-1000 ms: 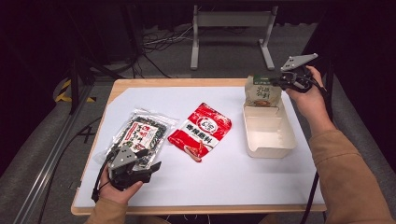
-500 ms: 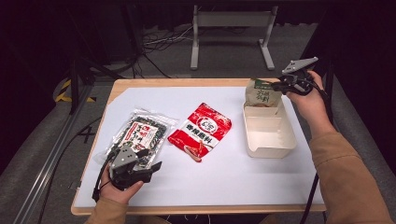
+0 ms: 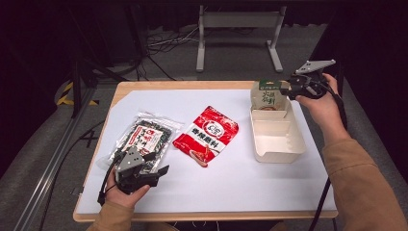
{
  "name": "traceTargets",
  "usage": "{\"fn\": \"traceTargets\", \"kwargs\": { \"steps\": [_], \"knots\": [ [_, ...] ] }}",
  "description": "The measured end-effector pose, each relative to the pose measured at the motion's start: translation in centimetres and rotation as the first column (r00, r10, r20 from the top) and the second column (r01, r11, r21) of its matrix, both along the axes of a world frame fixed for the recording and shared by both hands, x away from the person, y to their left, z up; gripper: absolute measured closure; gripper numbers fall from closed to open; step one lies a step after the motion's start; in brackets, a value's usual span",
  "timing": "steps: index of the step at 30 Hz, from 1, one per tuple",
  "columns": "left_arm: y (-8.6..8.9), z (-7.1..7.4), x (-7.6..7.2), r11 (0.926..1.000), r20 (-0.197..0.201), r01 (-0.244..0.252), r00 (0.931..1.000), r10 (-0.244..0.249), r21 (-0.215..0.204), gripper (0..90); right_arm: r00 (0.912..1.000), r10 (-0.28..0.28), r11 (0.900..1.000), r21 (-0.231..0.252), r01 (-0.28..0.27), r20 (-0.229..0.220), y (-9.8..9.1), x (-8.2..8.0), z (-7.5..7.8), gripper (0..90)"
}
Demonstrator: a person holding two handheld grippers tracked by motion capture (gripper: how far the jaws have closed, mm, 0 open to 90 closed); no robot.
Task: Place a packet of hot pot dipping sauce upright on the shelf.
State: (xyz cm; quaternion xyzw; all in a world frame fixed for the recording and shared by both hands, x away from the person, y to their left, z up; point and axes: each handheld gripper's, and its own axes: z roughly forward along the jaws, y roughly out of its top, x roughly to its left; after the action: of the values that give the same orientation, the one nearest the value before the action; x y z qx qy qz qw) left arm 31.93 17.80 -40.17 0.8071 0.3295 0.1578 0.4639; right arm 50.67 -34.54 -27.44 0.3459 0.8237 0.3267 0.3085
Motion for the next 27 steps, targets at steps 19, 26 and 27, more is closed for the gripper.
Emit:
{"fn": "traceTargets", "kwargs": {
  "steps": [19,26,27],
  "knots": [
    [0.0,0.2,0.1,0.9998,0.001,0.004,1.0000,-0.004,-0.018,33.4,0.9968,-0.017,0.9758,0.218,0.000,0.078,4.0,-4.2,3.0,39.9],
    [0.0,0.1,0.0,0.9999,0.001,0.003,1.0000,-0.003,-0.015,33.3,0.9970,0.069,0.9520,0.296,-0.076,0.034,6.0,-4.9,3.2,41.9],
    [0.0,0.1,0.0,0.9999,0.001,0.003,1.0000,-0.003,-0.015,33.4,0.9970,0.069,0.9520,0.296,-0.076,0.034,6.0,-4.9,3.2,41.9]
  ]
}}
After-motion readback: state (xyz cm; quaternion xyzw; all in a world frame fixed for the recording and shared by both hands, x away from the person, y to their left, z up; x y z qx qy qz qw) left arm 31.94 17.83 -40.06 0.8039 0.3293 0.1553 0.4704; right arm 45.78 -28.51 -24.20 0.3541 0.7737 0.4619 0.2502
